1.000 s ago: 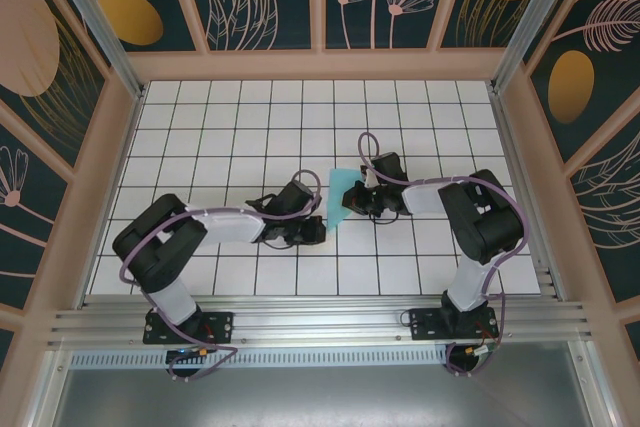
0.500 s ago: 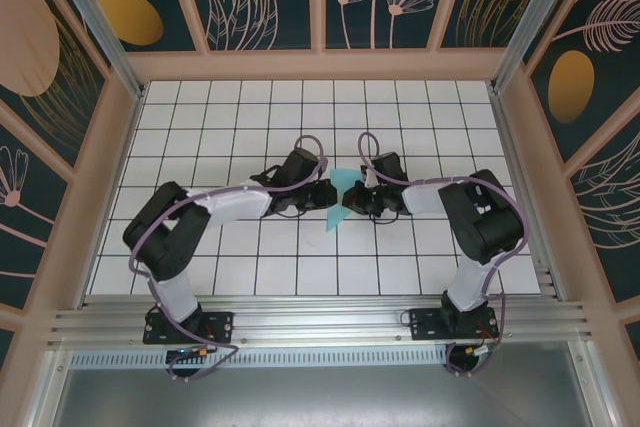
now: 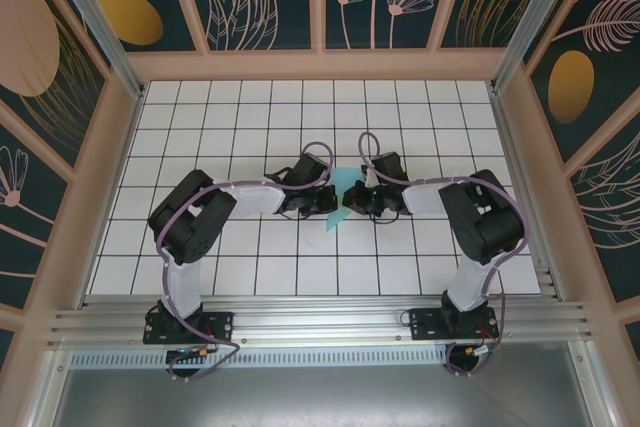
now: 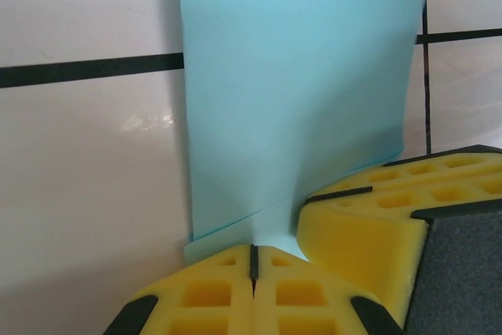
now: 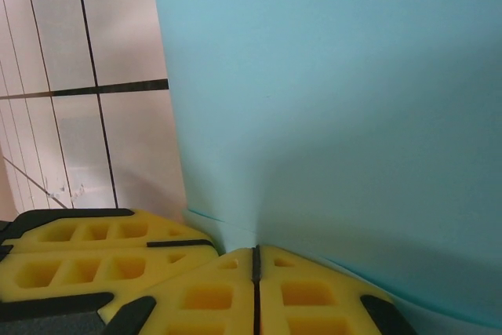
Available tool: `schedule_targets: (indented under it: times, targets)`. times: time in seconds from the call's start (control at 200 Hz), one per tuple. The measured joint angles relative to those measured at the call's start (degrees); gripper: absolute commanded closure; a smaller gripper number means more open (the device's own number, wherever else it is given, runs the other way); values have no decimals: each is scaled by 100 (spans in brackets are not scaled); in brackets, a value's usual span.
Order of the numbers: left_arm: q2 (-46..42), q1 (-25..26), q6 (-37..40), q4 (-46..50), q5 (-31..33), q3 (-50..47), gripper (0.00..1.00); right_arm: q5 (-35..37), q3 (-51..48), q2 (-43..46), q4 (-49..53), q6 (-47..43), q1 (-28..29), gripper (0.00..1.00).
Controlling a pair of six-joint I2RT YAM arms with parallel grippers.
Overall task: Fold a paper plane with a square sheet of paper (pick it up from the middle)
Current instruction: Third fold the triangle at the center of the table.
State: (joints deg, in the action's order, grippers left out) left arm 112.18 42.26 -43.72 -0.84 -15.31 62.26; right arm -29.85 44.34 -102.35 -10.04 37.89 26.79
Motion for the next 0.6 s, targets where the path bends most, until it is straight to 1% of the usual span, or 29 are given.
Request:
schedule_targets:
  times: [0.075,0.185,0.275,0.335,0.425,0.6]
  targets:
    - [0,0,31,-2,37,0,95,103,26,68,155,0,-7,87]
    - [0,0,72,-4,55,0,95,378,26,389,516,-2,-96,82]
    - [-4,0,103,-22,50,-11,94,590,2,774,658,11,-227,78]
    - [-7,0,109,-22,42,-11,93,638,-72,1034,649,35,-343,72]
    - [-15,0,144,-22,37,-11,91,649,-223,1224,621,98,-466,70]
    - [-39,0,214,11,37,-11,90,612,-496,1217,599,214,-507,68]
